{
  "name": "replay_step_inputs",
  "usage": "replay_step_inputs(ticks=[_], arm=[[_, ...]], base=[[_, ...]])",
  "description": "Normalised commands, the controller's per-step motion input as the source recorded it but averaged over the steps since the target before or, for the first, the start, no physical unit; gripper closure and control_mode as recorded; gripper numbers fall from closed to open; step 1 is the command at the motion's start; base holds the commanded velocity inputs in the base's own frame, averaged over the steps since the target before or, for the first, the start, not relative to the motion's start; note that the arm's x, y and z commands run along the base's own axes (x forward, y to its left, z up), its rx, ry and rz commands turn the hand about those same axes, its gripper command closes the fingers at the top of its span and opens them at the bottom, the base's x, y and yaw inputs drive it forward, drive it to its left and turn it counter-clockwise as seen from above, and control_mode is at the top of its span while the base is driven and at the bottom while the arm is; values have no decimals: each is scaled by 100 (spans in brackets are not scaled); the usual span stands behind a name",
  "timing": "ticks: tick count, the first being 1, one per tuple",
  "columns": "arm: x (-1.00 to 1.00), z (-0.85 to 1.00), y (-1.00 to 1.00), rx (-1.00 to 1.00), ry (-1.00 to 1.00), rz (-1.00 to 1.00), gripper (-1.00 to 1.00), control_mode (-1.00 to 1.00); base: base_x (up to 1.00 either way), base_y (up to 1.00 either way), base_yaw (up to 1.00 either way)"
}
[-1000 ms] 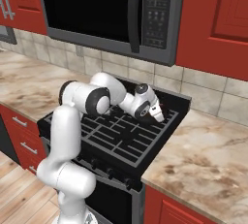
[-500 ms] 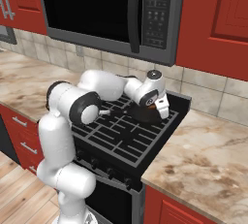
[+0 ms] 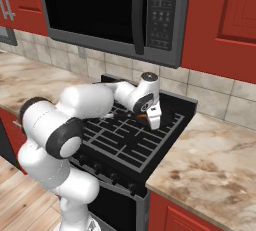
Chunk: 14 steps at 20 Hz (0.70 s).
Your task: Take the chicken drumsticks from the pan and place one on each plate on the dining counter.
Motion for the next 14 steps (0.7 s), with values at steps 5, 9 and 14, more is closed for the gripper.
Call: replay_step_inputs(ticks=[5, 9, 14], arm=[[-60, -92, 92, 4, -12, 3, 100, -100], [-100, 3, 96, 0, -3, 10, 100, -100], [-100, 96, 79, 0, 21, 15, 100, -100]], base=[[0, 0, 0], [0, 0, 0], [0, 0, 0]])
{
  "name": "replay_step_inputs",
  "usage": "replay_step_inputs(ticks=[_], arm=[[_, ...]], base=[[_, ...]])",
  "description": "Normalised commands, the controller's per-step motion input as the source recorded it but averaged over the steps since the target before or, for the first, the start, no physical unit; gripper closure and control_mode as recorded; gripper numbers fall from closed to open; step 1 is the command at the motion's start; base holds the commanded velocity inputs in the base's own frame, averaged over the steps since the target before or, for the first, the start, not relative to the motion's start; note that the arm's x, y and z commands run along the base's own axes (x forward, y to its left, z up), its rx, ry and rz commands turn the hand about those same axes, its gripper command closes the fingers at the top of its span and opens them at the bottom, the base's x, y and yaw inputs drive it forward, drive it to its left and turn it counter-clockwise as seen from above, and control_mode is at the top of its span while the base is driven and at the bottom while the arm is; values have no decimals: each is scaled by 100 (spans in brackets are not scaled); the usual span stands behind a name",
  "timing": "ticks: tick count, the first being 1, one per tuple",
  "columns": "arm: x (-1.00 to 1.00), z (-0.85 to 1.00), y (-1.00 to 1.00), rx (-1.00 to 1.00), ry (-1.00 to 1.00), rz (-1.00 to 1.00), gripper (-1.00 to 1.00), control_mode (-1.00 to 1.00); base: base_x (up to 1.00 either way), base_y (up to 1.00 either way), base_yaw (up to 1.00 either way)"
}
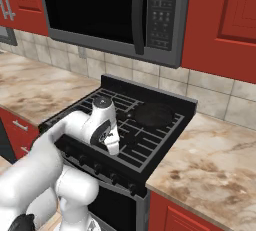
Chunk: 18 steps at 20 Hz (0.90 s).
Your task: Take the chicken drumsticks from the pan and place one on each plate on the dining counter.
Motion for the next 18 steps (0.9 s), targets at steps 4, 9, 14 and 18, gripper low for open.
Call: replay_step_inputs(ticks=[4, 9, 14, 18], arm=[[-100, 98, 73, -2, 26, 14, 100, -100], [-100, 38, 62, 0, 18, 9, 100, -100], [-42, -19, 8, 0, 2, 0, 100, -100], [0, -17, 0, -1, 0, 1, 100, -100]], base=[[0, 0, 0], [0, 0, 0], [0, 0, 0], [0, 0, 0]])
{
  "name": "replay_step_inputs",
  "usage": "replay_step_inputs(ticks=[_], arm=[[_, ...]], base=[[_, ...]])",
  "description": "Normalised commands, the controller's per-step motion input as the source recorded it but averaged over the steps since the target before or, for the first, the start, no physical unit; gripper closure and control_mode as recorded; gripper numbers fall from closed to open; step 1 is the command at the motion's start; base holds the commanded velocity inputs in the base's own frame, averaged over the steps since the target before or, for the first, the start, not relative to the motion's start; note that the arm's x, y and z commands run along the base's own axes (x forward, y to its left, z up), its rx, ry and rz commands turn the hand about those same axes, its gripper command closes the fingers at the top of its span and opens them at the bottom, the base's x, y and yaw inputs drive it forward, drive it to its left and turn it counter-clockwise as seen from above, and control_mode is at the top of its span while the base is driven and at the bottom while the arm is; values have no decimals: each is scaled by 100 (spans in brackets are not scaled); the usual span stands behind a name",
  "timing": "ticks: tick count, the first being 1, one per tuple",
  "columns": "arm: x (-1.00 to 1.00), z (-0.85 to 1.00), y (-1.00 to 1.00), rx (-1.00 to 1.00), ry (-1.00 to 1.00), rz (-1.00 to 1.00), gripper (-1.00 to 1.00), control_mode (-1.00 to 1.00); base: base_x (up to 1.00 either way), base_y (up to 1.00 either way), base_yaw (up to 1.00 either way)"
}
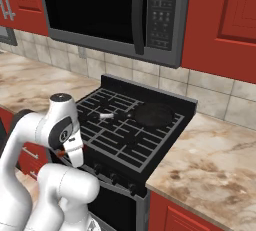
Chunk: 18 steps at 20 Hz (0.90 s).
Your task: Take the chicken drumsticks from the pan and place one on each plate on the dining counter.
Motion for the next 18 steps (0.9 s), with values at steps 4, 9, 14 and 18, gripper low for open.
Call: replay_step_inputs(ticks=[4, 9, 14, 18], arm=[[-14, -12, 7, -2, 0, 7, 100, -100], [0, 0, 0, 0, 0, 0, 100, 100], [0, 0, 0, 0, 0, 0, 100, 100], [0, 0, 0, 0, 0, 0, 100, 100]], base=[[0, 0, 0], [-76, 26, 41], [-84, 42, 60], [-74, 31, 55]])
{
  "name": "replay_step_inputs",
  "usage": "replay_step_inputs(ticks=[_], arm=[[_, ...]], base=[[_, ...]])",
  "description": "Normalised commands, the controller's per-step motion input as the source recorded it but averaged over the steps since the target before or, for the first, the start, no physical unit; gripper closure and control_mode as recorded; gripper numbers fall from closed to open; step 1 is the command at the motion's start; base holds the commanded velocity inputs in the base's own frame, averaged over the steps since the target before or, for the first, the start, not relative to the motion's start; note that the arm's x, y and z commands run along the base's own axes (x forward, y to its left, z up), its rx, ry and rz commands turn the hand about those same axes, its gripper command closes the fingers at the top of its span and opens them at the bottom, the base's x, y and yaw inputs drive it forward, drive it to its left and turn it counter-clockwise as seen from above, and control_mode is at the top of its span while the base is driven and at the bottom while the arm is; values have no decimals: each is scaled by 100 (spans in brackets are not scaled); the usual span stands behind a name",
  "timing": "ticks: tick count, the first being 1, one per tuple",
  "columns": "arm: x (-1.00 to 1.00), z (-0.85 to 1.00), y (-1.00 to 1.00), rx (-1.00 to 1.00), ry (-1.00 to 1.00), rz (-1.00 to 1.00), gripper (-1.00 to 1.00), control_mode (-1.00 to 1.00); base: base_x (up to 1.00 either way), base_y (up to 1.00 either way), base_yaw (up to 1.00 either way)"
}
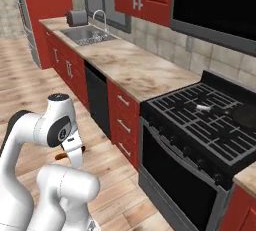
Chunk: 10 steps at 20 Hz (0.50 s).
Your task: Take the chicken drumsticks from the pan and place one on each plate on the dining counter.
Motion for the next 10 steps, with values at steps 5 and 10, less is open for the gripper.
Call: replay_step_inputs(ticks=[5, 10], arm=[[0, 0, 0, 0, 0, 0, 100, 100], [0, 0, 0, 0, 0, 0, 100, 100]], base=[[-81, 33, 50], [-99, 43, 42]])
